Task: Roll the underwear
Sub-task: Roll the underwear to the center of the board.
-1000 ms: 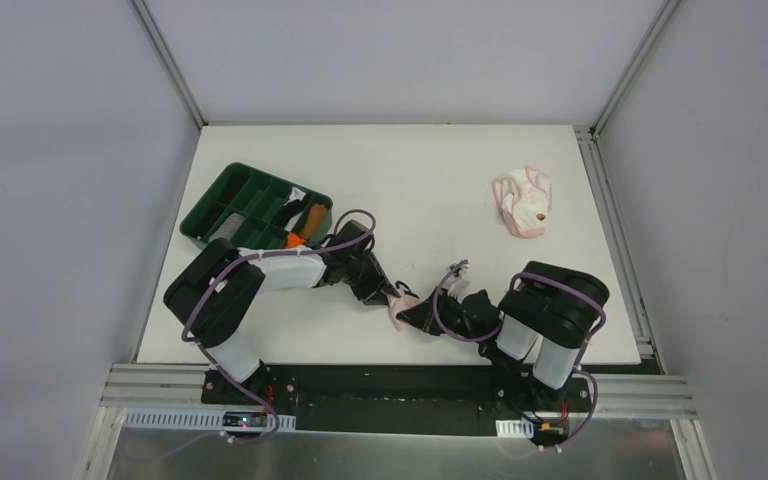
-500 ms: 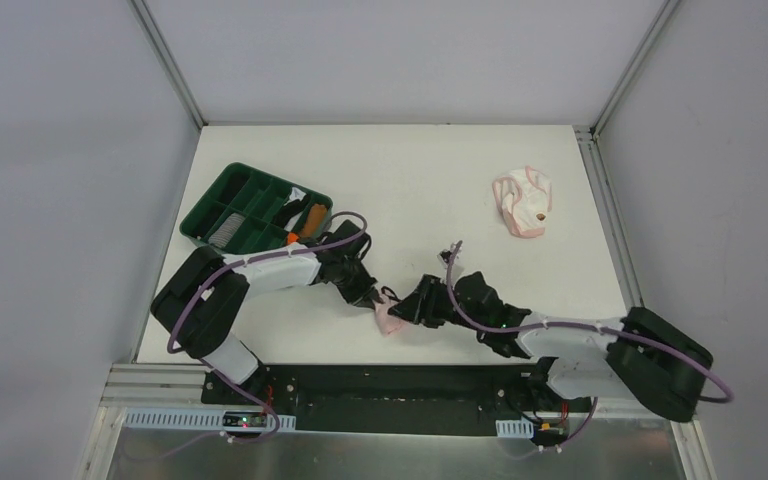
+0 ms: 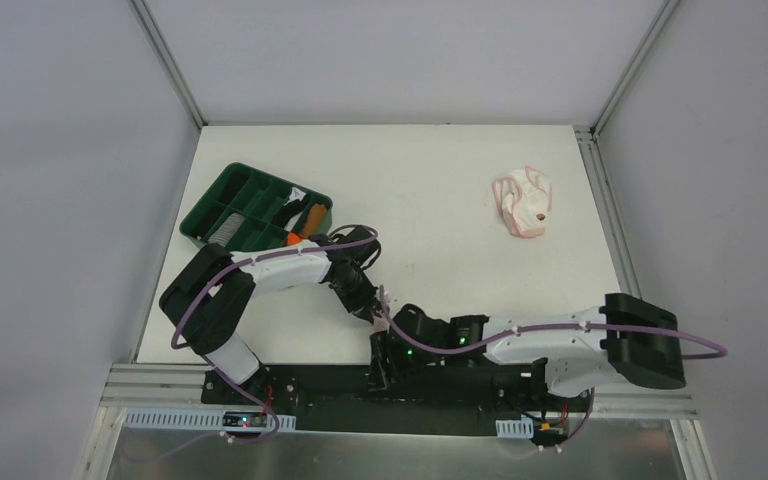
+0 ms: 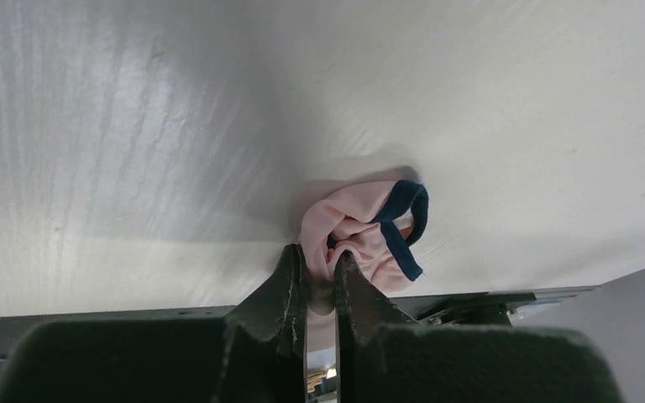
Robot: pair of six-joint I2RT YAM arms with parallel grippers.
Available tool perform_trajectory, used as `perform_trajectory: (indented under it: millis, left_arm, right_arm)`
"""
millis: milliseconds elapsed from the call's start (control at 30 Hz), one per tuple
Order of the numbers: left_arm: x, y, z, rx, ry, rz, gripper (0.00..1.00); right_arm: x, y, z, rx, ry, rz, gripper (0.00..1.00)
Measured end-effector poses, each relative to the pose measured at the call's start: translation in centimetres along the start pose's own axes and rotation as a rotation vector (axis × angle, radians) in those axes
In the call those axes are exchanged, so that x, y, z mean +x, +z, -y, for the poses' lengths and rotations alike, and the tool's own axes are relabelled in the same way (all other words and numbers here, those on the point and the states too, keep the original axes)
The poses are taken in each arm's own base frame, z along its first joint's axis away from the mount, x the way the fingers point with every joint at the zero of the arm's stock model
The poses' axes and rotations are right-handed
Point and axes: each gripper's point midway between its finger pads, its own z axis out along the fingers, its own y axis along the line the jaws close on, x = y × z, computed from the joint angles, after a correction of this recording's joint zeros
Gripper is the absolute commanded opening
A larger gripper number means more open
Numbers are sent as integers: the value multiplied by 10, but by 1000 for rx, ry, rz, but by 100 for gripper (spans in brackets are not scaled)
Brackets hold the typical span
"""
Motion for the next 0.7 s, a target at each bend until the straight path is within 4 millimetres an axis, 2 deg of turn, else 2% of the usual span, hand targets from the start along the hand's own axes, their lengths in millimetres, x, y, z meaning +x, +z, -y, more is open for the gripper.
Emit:
perform_trajectory:
  millis: [100,200,400,700]
  left_arm:
    - [1,-1,-7,-33,-19,-4,0]
    - [2,-2,-11,-53,-29,-4,0]
    - [3,-2,-15,-72,-34,-8,0]
    - [3,-4,-18,-85,-38,-9,0]
  right_arm:
    - [28,14,0,56,-42,-96,49]
    - [42,21,-8,75,-71,-144,49]
    - [41,19,-27,52,-87,-149,49]
    - [39,-3,-8,123,-62,-163,49]
